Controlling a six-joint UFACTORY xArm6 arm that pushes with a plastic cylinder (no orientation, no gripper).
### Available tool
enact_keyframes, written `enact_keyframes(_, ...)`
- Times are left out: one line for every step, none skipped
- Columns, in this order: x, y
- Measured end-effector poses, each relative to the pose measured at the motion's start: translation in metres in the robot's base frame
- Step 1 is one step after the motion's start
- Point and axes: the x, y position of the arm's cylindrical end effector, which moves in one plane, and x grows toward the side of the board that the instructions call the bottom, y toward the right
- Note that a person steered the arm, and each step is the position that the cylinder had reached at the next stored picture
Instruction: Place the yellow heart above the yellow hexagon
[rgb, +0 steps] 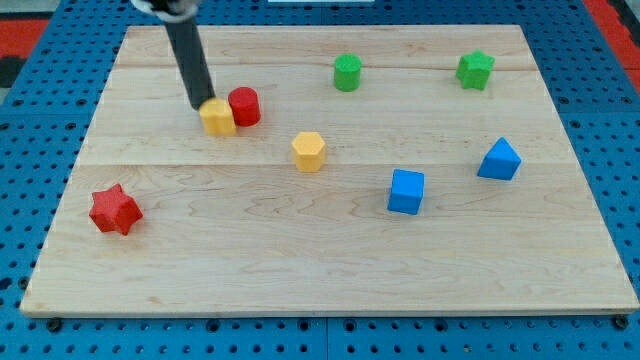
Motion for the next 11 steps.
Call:
enact_keyframes(0.039,0.032)
enact_keyframes(0.097,0.008)
enact_keyframes(0.116,0.05)
enact_keyframes(0.09,0.014)
enact_keyframes(0.068,0.038)
enact_keyframes(0.047,0.071)
enact_keyframes(0.039,0.081)
enact_keyframes(0.047,0.057)
enact_keyframes(0.028,-0.014)
enact_keyframes(-0.024,-0.027)
enact_keyframes(-0.033,0.01)
